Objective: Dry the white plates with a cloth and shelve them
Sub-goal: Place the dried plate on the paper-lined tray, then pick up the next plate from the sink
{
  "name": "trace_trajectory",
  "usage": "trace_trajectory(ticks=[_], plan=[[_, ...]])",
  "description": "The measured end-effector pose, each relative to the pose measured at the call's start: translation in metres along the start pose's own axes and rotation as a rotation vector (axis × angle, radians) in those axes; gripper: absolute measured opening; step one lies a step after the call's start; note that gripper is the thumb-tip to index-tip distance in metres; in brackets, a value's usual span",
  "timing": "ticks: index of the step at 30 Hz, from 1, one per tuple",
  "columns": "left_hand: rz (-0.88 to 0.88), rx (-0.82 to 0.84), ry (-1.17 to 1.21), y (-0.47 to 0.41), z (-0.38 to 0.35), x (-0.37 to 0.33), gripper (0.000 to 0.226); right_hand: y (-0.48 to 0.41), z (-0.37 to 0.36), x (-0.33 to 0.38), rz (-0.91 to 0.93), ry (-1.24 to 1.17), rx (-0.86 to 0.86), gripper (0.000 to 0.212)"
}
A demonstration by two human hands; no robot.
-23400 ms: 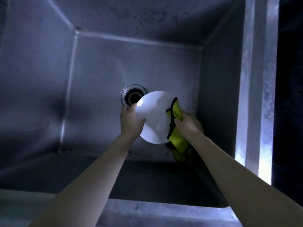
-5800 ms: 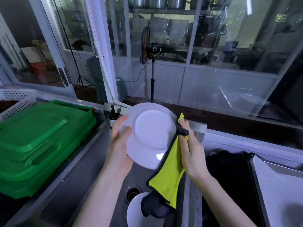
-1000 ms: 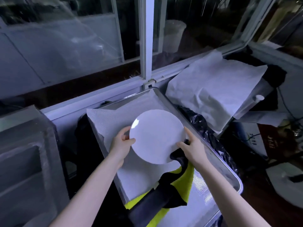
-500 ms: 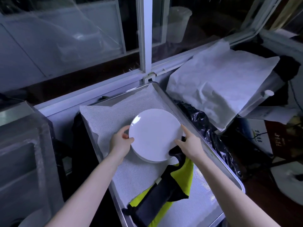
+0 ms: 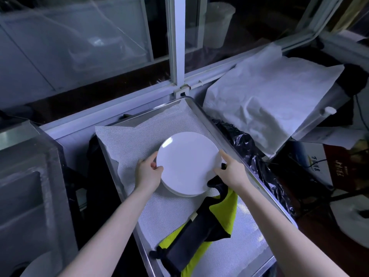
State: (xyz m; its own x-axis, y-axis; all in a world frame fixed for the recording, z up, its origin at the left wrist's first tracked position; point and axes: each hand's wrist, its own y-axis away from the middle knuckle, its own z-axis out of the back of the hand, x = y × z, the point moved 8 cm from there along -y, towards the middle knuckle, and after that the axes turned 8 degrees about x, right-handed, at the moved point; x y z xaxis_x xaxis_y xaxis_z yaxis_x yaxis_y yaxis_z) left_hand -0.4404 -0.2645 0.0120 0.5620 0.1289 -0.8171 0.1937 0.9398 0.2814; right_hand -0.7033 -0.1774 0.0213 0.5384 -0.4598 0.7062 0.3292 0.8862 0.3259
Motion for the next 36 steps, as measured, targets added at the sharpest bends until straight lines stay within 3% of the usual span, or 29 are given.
trace_trajectory(ticks=[7, 11, 16, 21, 25, 28, 30, 36], plan=[[-0.042, -0.06, 0.038, 0.018, 0.01, 0.003, 0.056, 0.034, 0.002, 0.023, 0.036, -0.085, -0.227, 0.042], [-0.117, -0.091, 0.24, 0.046, 0.025, -0.003, 0.036, 0.054, -0.013, 0.073, 0.196, -0.242, -0.198, 0.023], [-0.092, 0.296, 0.527, 0.088, 0.034, 0.003, 0.039, 0.072, -0.04, 0.155, 0.349, -0.399, -0.099, 0.012], [-0.15, 0.447, 0.742, 0.14, 0.077, 0.029, 0.041, 0.094, -0.093, 0.243, 0.464, -0.504, -0.022, 0.01], [-0.131, 0.274, 0.757, 0.169, 0.136, 0.072, 0.047, 0.117, -0.148, 0.307, 0.537, -0.541, 0.032, 0.011], [-0.12, 0.1, 0.721, 0.189, 0.186, 0.102, 0.023, 0.135, -0.188, 0.344, 0.584, -0.509, 0.061, 0.011], [-0.084, -0.035, 0.748, 0.201, 0.217, 0.124, 0.019, 0.142, -0.209, 0.363, 0.616, -0.471, 0.059, 0.011], [-0.007, -0.26, 0.736, 0.23, 0.298, 0.177, 0.022, 0.166, -0.274, 0.402, 0.754, -0.195, 0.082, 0.015]])
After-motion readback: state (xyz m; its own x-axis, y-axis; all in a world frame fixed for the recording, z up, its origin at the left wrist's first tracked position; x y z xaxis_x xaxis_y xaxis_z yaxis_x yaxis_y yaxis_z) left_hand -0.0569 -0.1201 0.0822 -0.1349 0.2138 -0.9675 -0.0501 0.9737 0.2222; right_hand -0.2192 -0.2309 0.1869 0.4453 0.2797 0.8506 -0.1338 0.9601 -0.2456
